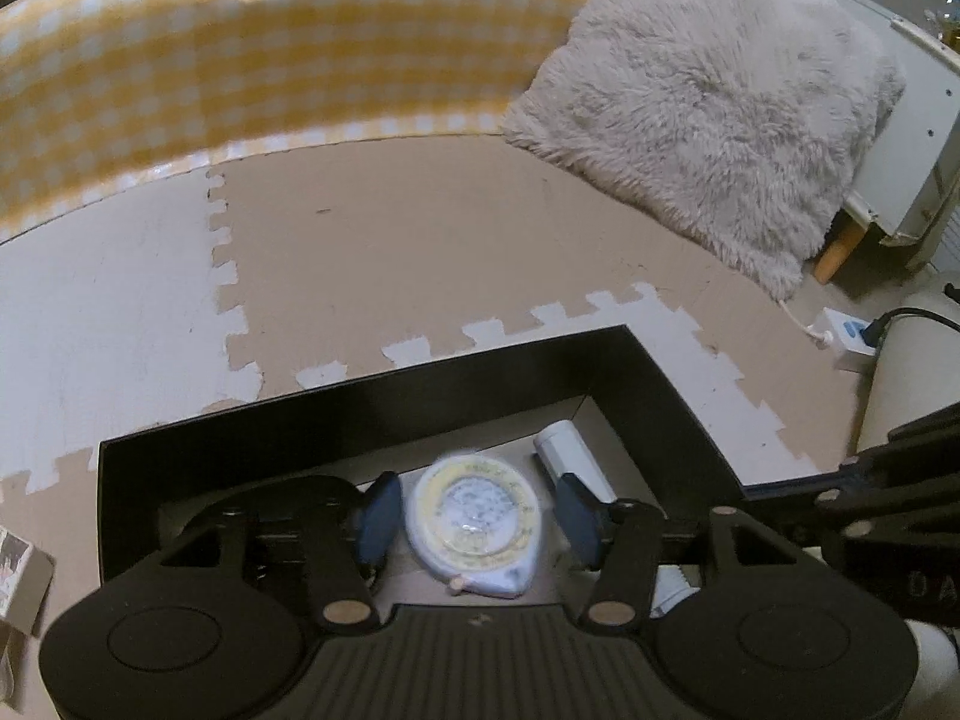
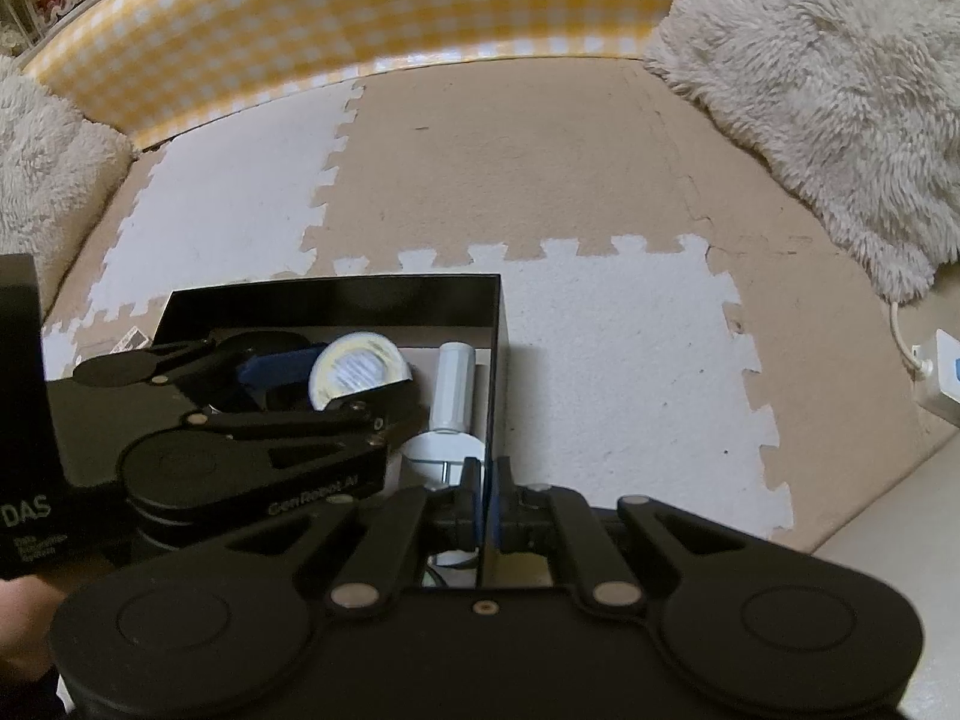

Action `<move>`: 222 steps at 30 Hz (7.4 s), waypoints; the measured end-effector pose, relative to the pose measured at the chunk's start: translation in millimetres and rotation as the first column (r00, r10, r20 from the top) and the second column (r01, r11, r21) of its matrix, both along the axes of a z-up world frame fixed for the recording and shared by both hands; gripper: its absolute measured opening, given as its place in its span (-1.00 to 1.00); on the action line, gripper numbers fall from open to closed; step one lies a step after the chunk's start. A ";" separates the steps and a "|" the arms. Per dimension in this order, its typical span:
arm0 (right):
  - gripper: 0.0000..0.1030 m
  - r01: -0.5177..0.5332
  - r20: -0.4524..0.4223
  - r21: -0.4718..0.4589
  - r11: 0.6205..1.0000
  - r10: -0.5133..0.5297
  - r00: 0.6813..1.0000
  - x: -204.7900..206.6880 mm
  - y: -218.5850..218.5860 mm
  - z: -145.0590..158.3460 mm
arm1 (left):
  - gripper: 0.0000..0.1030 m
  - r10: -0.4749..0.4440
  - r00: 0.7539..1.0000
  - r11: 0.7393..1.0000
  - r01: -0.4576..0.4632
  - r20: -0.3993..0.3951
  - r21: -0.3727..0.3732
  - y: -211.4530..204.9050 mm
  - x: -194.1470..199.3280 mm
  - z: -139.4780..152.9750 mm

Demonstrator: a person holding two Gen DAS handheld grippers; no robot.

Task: Organize rigid objects
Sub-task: 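Carry the tape measure into the tray box and open the left tool, then withdraw the left tool and move it toward the clear blister pack, then close the left tool on the clear blister pack, then carry the blister pack into the tray box and open the left tool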

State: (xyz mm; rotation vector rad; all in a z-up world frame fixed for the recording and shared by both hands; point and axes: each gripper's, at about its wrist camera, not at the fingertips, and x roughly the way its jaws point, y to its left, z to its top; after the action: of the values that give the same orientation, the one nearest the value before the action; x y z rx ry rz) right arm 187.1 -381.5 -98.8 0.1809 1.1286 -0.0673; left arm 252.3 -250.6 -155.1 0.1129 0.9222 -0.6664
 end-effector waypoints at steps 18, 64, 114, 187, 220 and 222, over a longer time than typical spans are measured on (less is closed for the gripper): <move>-0.93 0.006 0.001 0.011 1.000 -0.006 1.000 -1.2 -2.3 -0.8 | 0.98 -0.072 0.996 0.997 0.070 0.054 0.038 26.8 -37.0 31.4; -0.93 -0.014 -0.003 -0.023 1.000 0.014 1.000 -0.6 1.9 -0.5 | 1.00 0.408 0.906 0.912 -0.409 0.117 -0.015 226.1 -21.3 68.8; -0.92 -0.033 -0.017 -0.053 0.998 0.032 0.999 1.0 7.1 -3.2 | 0.46 0.384 0.922 0.898 -0.360 -0.049 0.253 233.5 -13.4 -3.4; -0.93 -0.033 -0.022 -0.058 0.998 0.032 0.999 1.7 8.9 -3.0 | 0.44 0.178 0.983 0.982 -0.180 -0.037 -0.058 55.0 -56.1 40.7; -0.93 -0.031 -0.021 -0.051 0.998 0.030 0.999 2.4 7.3 -3.4 | 1.00 0.096 0.994 0.994 -0.093 -0.043 0.049 64.8 -82.9 53.0; -0.93 -0.032 -0.021 -0.052 0.998 0.031 0.999 2.4 7.2 -3.4 | 1.00 0.095 0.994 0.995 -0.093 -0.054 0.040 66.4 -84.1 54.5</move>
State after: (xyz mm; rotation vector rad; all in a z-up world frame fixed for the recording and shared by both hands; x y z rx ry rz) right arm 189.5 -374.3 -102.2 0.1164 1.1487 -0.0706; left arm 168.2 -184.2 -100.7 0.0834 0.9882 -0.5675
